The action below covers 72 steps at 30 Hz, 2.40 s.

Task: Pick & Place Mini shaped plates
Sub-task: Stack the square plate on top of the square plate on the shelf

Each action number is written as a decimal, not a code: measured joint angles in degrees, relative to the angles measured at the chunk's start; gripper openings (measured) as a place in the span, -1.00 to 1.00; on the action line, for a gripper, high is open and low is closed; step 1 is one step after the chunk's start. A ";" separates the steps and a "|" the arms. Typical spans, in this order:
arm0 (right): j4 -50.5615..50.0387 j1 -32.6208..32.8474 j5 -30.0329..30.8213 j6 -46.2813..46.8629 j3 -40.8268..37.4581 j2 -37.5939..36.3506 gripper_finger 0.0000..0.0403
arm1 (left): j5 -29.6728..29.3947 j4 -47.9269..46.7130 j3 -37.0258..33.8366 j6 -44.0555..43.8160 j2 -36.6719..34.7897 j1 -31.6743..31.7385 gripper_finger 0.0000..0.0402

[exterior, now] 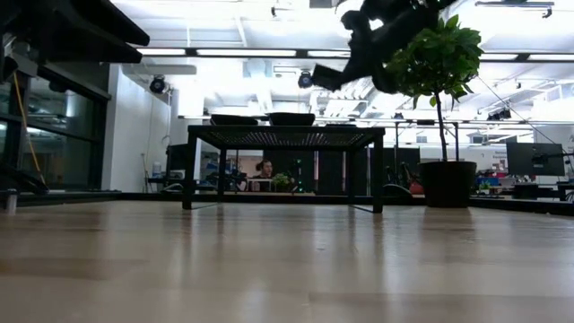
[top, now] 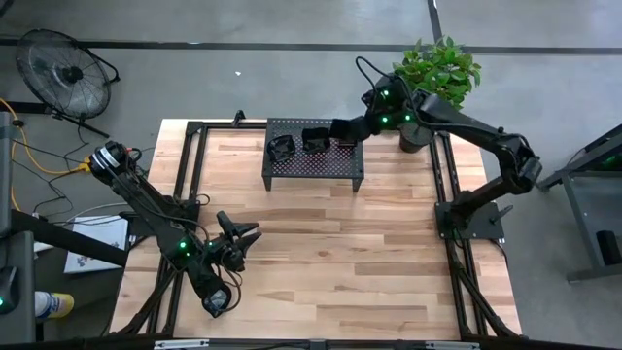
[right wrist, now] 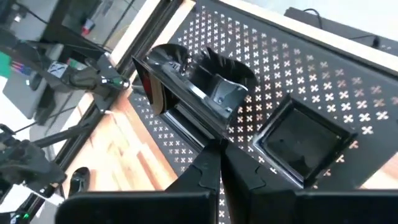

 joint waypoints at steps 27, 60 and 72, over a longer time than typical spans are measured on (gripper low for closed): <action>-40.46 -3.32 5.60 -1.41 31.09 22.33 -1.00 | 5.23 -0.03 0.00 -1.21 0.02 0.00 -0.26; -38.01 -4.44 2.41 -7.55 29.50 22.30 -1.00 | 5.70 -0.03 0.00 -2.50 0.02 0.00 -0.26; -38.36 -4.44 2.52 -7.58 29.50 22.30 -1.00 | 5.70 -0.01 0.00 -2.55 0.02 0.00 -0.26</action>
